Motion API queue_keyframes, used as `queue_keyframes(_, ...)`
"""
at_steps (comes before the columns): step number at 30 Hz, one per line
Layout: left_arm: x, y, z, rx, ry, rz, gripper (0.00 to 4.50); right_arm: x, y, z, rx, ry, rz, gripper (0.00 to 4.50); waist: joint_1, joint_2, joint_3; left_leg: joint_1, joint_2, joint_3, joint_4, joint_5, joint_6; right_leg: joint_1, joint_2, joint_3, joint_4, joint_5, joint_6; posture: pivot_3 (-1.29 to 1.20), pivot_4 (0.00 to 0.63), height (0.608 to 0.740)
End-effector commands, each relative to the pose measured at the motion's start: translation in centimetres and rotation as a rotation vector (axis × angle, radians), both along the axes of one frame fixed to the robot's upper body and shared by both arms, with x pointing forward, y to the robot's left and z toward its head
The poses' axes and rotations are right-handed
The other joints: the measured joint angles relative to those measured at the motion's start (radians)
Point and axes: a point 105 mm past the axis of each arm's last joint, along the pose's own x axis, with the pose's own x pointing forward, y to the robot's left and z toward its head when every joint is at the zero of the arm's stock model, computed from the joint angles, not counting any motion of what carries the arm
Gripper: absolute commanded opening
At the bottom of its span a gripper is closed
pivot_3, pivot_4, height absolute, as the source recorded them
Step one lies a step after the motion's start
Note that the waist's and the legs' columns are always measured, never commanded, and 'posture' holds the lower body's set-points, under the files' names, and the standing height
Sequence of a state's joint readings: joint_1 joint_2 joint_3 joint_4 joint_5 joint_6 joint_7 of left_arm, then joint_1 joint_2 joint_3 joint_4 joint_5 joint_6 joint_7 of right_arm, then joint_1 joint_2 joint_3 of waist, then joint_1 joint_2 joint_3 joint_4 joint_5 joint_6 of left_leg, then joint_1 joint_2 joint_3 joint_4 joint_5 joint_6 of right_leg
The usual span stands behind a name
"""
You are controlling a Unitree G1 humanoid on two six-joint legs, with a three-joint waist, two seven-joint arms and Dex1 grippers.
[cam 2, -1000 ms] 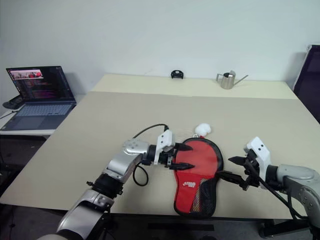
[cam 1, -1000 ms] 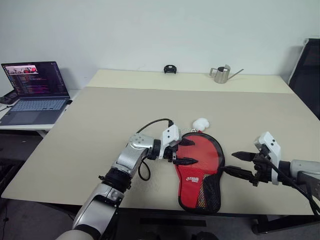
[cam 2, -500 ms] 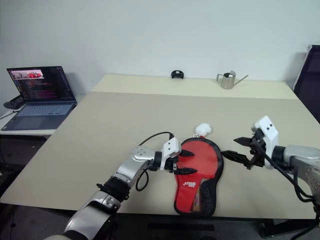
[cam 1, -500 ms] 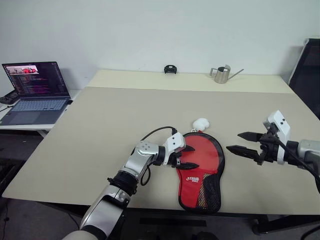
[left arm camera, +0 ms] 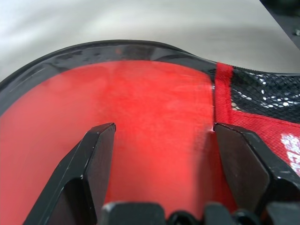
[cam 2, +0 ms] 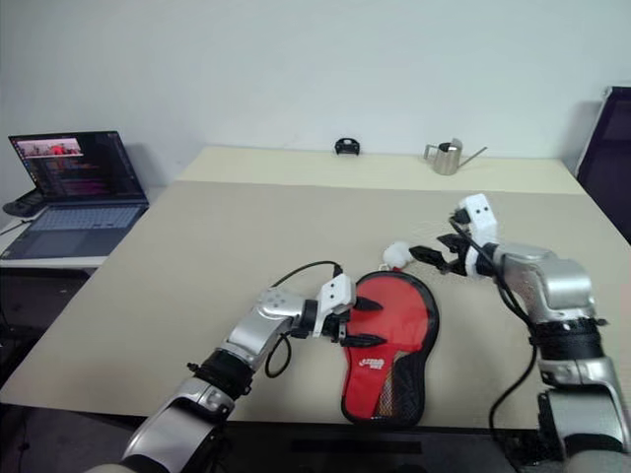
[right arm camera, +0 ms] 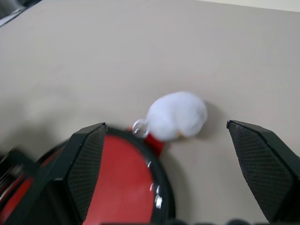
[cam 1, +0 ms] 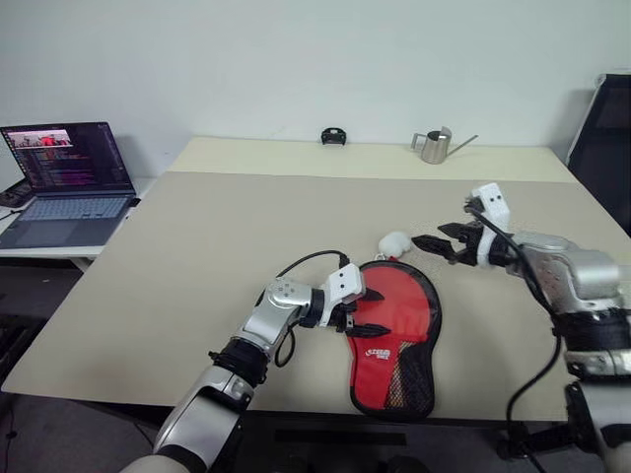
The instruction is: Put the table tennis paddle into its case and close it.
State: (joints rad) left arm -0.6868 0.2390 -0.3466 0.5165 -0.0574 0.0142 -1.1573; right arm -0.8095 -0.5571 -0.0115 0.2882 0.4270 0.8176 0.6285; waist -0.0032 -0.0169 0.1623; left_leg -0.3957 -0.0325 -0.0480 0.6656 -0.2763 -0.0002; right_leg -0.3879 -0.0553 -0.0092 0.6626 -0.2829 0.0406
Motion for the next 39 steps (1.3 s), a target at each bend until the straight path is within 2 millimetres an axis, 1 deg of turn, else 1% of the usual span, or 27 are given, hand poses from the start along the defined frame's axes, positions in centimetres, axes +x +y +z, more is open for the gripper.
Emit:
queue_keyframes(1, -0.6, 0.1, -1.1, 0.042, 0.015, -0.02, 3.62, 1.7, 0.4, 0.8, -0.003, -0.063, -0.027, 4.5, 0.0, 0.0, 0.0, 0.0, 0.0, 0.0, 0.0, 0.0, 0.0, 0.0, 0.0, 0.0, 0.0, 0.0, 0.0, 0.0, 0.15, 0.74)
queue_keyframes(8, -0.8, 0.3, -1.1, 0.042, 0.016, -0.013, 3.62, 4.7, 2.5, -0.5, 0.025, -0.066, -0.059, 4.5, -0.007, 0.0, 0.0, 0.0, 0.0, 0.001, 0.0, 0.0, -0.001, -0.001, 0.0, 0.0, 0.001, 0.0, 0.0, 0.0, 0.15, 0.74)
queue_keyframes(15, -0.9, 0.4, -1.1, 0.045, 0.014, -0.009, 3.62, 6.3, 4.0, -1.4, 0.013, -0.089, -0.109, 4.5, -0.015, 0.001, 0.0, 0.0, 0.0, 0.001, 0.0, 0.003, -0.004, -0.001, 0.0, 0.001, 0.001, 0.0, 0.0, 0.0, 0.15, 0.74)
queue_keyframes(19, -1.1, 0.4, -1.1, 0.048, 0.011, -0.009, 3.62, 6.7, 4.8, -2.5, -0.029, -0.1, -0.135, 4.5, -0.019, 0.001, 0.0, 0.0, 0.0, 0.001, 0.0, 0.003, -0.005, -0.001, 0.0, 0.001, 0.001, 0.0, 0.0, 0.0, 0.15, 0.74)
queue_keyframes(22, -1.1, 0.5, -1.0, 0.053, 0.007, -0.006, 3.62, 6.6, 5.6, -3.7, -0.07, -0.095, -0.14, 4.5, -0.024, 0.001, 0.0, 0.0, 0.0, 0.001, 0.0, 0.003, -0.005, -0.001, 0.0, 0.001, 0.001, 0.0, 0.0, 0.0, 0.15, 0.74)
queue_keyframes(26, -1.1, 0.7, -1.0, 0.057, 0.003, 0.004, 3.62, 6.5, 6.2, -4.6, -0.102, -0.086, -0.133, 4.5, -0.026, 0.001, -0.001, 0.0, 0.0, 0.001, 0.0, 0.003, -0.006, -0.001, 0.0, 0.001, 0.002, 0.0, 0.0, 0.0, 0.15, 0.74)
queue_keyframes(29, -1.1, 0.8, -1.0, 0.058, 0.002, 0.011, 3.62, 6.4, 6.4, -4.8, -0.112, -0.085, -0.136, 4.5, -0.026, 0.001, -0.001, 0.0, 0.0, 0.001, 0.0, 0.004, -0.006, -0.001, 0.0, 0.002, 0.002, 0.0, 0.0, 0.0, 0.15, 0.74)
queue_keyframes(33, -1.3, 1.2, -1.3, 0.063, 0.007, 0.023, 3.62, 6.6, 6.0, -5.0, -0.148, -0.097, -0.161, 4.5, -0.028, 0.002, -0.001, 0.001, 0.0, 0.001, -0.001, 0.004, -0.006, -0.001, 0.0, 0.002, 0.002, 0.0, 0.0, 0.0, 0.15, 0.74)
queue_keyframes(36, -1.4, 1.1, -1.4, 0.065, 0.008, 0.024, 3.66, 6.5, 5.9, -5.2, -0.166, -0.099, -0.159, 3.85, -0.028, 0.002, -0.001, 0.001, 0.0, 0.001, 0.0, 0.004, -0.006, -0.001, 0.0, 0.002, 0.002, 0.0, 0.0, 0.0, 0.15, 0.74)
queue_keyframes(39, -1.3, 0.8, -1.8, 0.087, 0.0, 0.013, 3.66, 6.4, 5.9, -5.5, -0.178, -0.099, -0.155, 2.82, -0.028, 0.002, -0.001, 0.001, 0.0, 0.001, 0.0, 0.004, -0.006, -0.001, 0.0, 0.002, 0.003, 0.0, 0.0, 0.0, 0.15, 0.74)
